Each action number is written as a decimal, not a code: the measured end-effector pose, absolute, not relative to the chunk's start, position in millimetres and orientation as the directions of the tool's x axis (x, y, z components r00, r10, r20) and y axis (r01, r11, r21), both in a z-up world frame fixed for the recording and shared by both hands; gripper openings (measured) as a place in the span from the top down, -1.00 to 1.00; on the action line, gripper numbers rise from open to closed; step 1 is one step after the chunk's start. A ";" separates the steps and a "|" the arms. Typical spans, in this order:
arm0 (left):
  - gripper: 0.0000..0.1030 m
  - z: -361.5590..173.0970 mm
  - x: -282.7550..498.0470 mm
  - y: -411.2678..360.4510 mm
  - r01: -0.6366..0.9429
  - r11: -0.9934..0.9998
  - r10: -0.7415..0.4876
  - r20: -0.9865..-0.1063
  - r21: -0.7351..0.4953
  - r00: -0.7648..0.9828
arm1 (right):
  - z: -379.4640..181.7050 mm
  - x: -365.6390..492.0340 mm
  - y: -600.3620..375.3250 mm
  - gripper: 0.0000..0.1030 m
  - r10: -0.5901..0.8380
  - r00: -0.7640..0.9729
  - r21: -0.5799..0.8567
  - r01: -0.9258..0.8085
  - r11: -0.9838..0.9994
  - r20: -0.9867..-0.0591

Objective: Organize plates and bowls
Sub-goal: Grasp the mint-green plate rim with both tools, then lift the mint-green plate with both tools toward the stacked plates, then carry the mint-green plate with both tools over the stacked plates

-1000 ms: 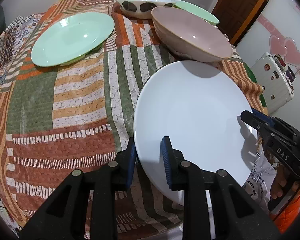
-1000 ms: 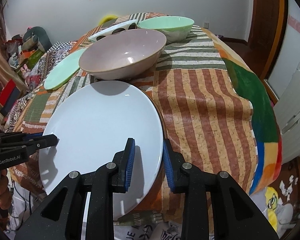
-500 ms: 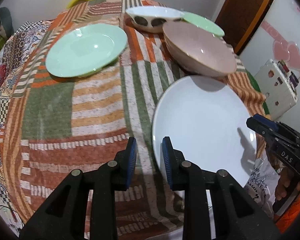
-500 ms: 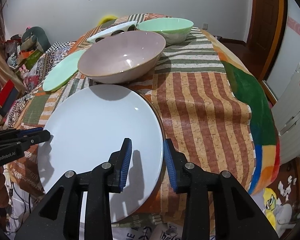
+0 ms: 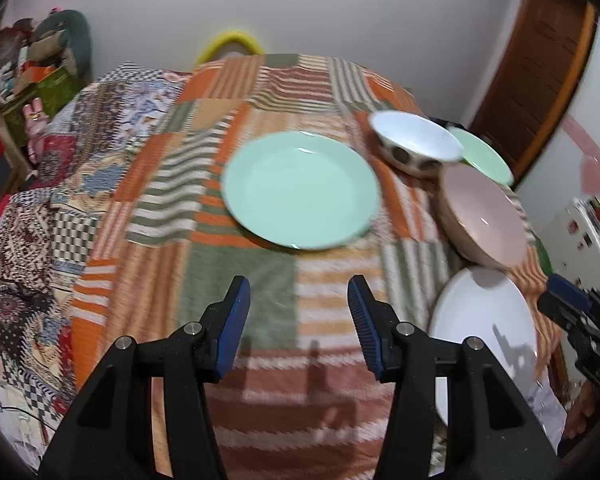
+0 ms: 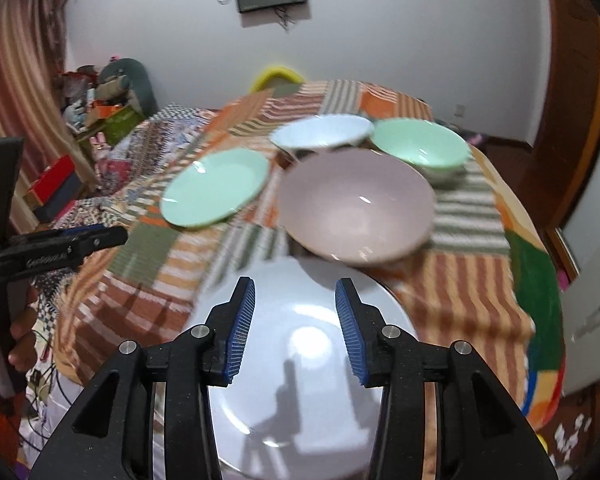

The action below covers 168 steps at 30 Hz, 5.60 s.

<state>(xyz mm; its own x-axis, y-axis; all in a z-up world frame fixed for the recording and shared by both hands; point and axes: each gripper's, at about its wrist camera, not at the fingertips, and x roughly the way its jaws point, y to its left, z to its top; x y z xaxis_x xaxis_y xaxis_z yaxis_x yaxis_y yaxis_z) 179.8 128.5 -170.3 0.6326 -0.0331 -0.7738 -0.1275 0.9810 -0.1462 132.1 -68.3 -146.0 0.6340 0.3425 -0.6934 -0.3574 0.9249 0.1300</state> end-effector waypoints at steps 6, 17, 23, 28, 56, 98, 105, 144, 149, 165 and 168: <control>0.02 -179.7 207.4 171.0 -0.181 0.968 -0.023 -0.783 -0.173 0.622 | -154.0 160.1 -20.5 0.24 0.375 0.606 0.133 -0.405 0.904 -0.702; 0.03 -224.0 275.7 200.1 -0.173 0.965 -0.064 -0.816 -0.198 0.575 | -168.4 215.8 29.4 0.24 0.341 0.569 0.123 -0.385 0.914 -0.748; 0.37 -244.9 306.6 209.3 -0.151 0.967 -0.090 -0.830 -0.205 0.550 | -184.4 250.2 42.1 0.24 0.323 0.511 0.146 -0.356 0.923 -0.797; 0.54 -257.9 327.1 214.7 -0.133 0.962 -0.133 -0.831 -0.240 0.540 | -196.3 272.5 47.7 0.29 0.273 0.493 0.126 -0.312 0.942 -0.826; 0.62 -259.8 263.8 252.7 -0.145 0.959 -0.139 -0.847 -0.245 0.513 | -217.4 292.7 89.4 0.40 0.343 0.362 0.176 -0.423 0.889 -0.866; 0.60 -162.7 175.2 172.0 -0.069 0.977 -0.118 -0.784 -0.201 0.609 | -147.4 206.4 25.2 0.59 0.444 0.464 0.219 -0.461 0.860 -0.766; 0.60 -141.4 153.7 137.1 -0.026 0.984 -0.123 -0.772 -0.178 0.624 | -132.8 184.0 0.4 0.59 0.432 0.508 0.206 -0.441 0.874 -0.746; 0.60 -179.4 141.5 -2.4 0.168 0.972 -0.229 -0.845 -0.167 0.484 | -169.9 113.8 -138.0 0.59 0.376 0.525 0.302 -0.224 0.927 -0.764; 0.59 -195.2 145.4 -11.1 0.173 0.969 -0.235 -0.866 -0.175 0.442 | -182.6 112.6 -146.3 0.59 0.373 0.501 0.315 -0.200 0.928 -0.781; 0.59 -224.7 164.9 -21.7 0.173 0.975 -0.199 -0.904 -0.142 0.379 | -207.9 120.9 -152.4 0.59 0.361 0.454 0.326 -0.156 0.932 -0.814; 0.59 -224.5 168.3 -20.1 0.168 0.975 -0.200 -0.903 -0.146 0.379 | -207.2 124.0 -153.5 0.59 0.362 0.454 0.327 -0.158 0.932 -0.814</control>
